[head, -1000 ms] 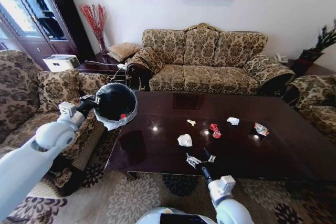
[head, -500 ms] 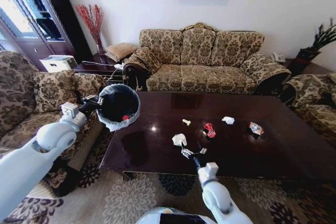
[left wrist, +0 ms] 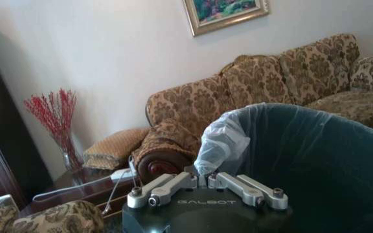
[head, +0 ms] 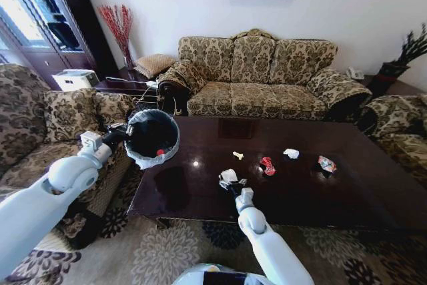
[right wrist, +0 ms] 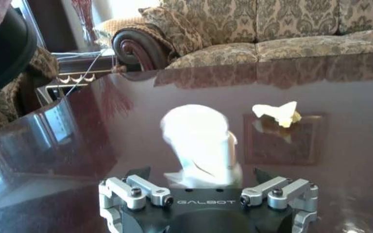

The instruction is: Move to the front of the table and place the trash on the table into the trash bin.

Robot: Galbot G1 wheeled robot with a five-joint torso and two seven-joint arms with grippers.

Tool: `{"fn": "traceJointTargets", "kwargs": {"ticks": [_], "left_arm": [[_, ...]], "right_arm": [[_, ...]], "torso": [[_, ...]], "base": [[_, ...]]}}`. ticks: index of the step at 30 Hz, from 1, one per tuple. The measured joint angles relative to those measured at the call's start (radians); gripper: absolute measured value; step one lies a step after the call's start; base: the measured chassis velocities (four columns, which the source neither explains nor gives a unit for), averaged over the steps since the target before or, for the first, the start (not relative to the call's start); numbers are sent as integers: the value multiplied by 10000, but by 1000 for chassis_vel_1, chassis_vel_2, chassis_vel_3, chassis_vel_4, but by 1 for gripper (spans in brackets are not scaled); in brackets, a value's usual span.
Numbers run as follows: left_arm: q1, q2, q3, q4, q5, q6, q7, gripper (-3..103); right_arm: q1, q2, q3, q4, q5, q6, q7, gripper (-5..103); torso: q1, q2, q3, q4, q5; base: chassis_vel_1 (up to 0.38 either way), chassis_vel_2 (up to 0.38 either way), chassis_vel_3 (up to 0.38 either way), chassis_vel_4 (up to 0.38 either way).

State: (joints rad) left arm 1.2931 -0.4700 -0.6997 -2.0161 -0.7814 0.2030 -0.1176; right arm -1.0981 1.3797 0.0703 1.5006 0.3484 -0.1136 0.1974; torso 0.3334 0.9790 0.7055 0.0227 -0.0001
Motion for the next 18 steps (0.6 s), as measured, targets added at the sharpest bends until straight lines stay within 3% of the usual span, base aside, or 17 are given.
{"fn": "traceJointTargets", "kwargs": {"ticks": [3,6,10,17,18], "left_arm": [[34,1,-52,-38,-16,0,1,3],[62,-21,-67,-79,-22,-1,2,3],[73,-33,-74,-97,-23,-2,1,3],[123,-43,-117,-152,-35,-2,30,3],[123,-43,-117,-152,-35,-2,30,3]], "right_arm": [[64,28,-22,-128,23,-76,-2,102],[127,8,-56,-173,25,-76,-24,88],[142,1,-58,-142,23,-71,-29,83],[2,-63,-24,73,-82,145,-93,50],[2,-63,-24,73,-82,145,-93,50]], "torso": [[0,0,0,-1,1],[0,0,0,-1,0],[-1,0,-1,0,0],[-1,0,-1,-1,1],[-1,0,-1,-1,1]], "base": [[0,0,0,0],[0,0,0,0],[0,0,0,0],[0,0,0,0],[0,0,0,0]]}}
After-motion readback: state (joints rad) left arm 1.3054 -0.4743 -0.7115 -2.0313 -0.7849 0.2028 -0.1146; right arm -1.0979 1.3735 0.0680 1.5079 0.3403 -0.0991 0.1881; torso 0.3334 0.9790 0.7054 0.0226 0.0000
